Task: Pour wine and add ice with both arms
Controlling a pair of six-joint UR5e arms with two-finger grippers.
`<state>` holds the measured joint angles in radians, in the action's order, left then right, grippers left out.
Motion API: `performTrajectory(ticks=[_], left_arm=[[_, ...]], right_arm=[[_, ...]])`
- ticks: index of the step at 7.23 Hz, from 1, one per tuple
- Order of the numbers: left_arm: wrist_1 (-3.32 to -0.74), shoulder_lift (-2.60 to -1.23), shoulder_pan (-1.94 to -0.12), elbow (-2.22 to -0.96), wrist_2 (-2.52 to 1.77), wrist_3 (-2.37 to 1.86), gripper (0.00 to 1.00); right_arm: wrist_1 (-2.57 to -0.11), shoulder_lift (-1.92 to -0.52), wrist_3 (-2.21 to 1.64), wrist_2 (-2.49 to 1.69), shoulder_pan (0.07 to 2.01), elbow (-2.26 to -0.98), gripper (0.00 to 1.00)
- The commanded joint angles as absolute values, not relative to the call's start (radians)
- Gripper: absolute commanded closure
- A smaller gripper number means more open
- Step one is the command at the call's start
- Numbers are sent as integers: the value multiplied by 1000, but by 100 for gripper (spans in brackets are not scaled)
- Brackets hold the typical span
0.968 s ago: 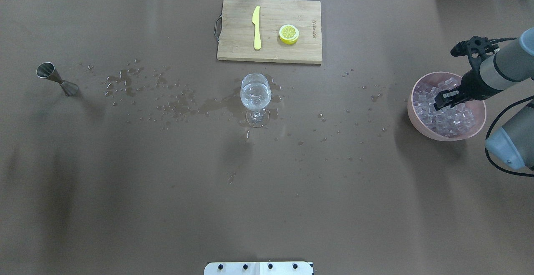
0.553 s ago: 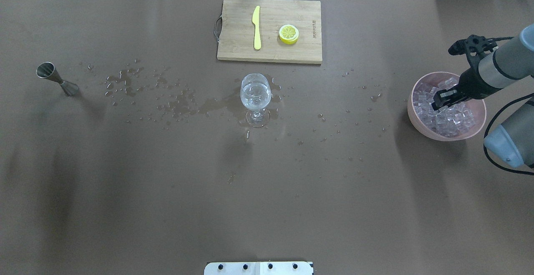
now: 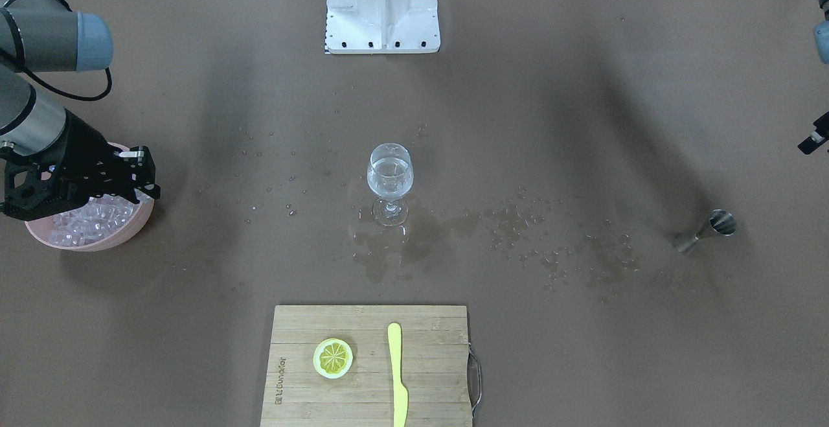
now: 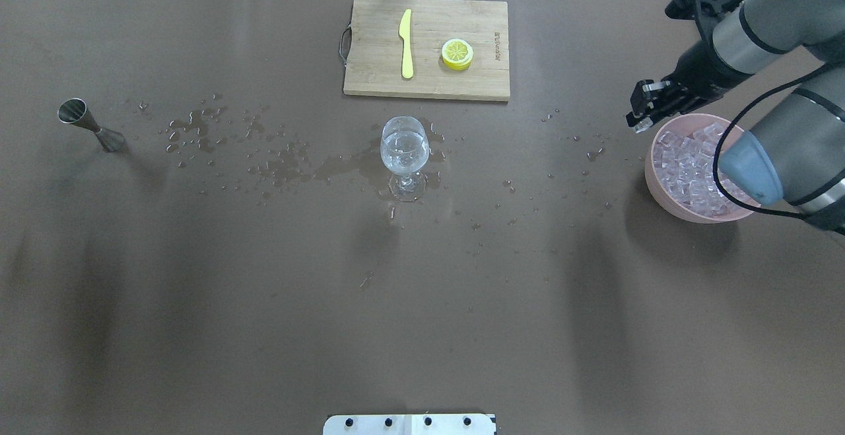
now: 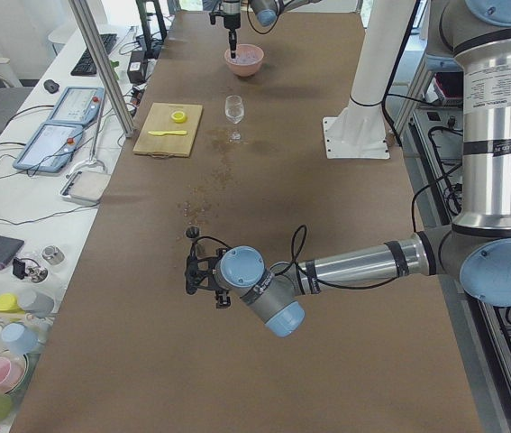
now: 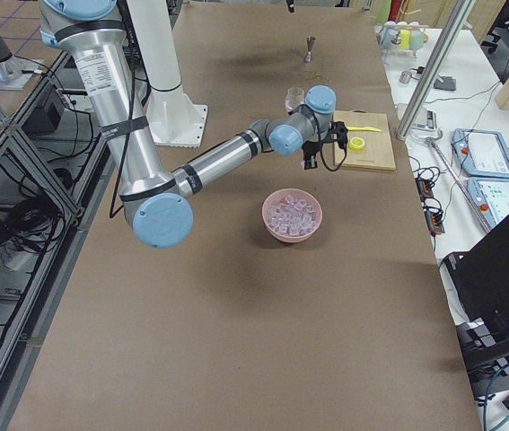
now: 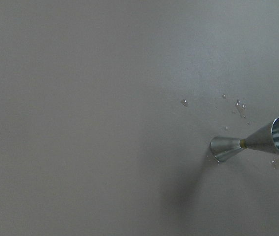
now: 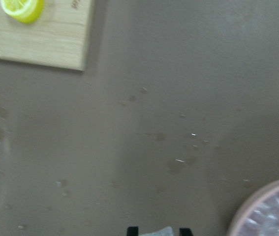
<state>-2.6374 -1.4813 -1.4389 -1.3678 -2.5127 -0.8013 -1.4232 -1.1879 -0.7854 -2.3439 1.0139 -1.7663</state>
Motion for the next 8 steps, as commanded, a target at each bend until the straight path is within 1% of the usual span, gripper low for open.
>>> performTrajectory(ticks=[1,2,3,4,8], left_arm=[[-2635,-1482,-1437,-1362,-2513,-799,2],[-2637,-1482,-1437,-1358,-2513,-799,2],[-2637,-1482,-1437,-1358,-2513,-799,2],[-2638,-1482,-1437,-1358,-2513,-799,2],[-2637,-1482,-1437,-1359,-2513,-801,2]], right_arm=[[-1489,-948,-1125,-2295,916,-1767,100],[-1532,-839,-1235,-2185,838,-1741,100],[-1543,-710,-1321,-2142,800,-1648,100],[-1542,-628,-1383,-2120,775,-1578,100],[-1529,-637,-1394,-2063,719,-1580,100]])
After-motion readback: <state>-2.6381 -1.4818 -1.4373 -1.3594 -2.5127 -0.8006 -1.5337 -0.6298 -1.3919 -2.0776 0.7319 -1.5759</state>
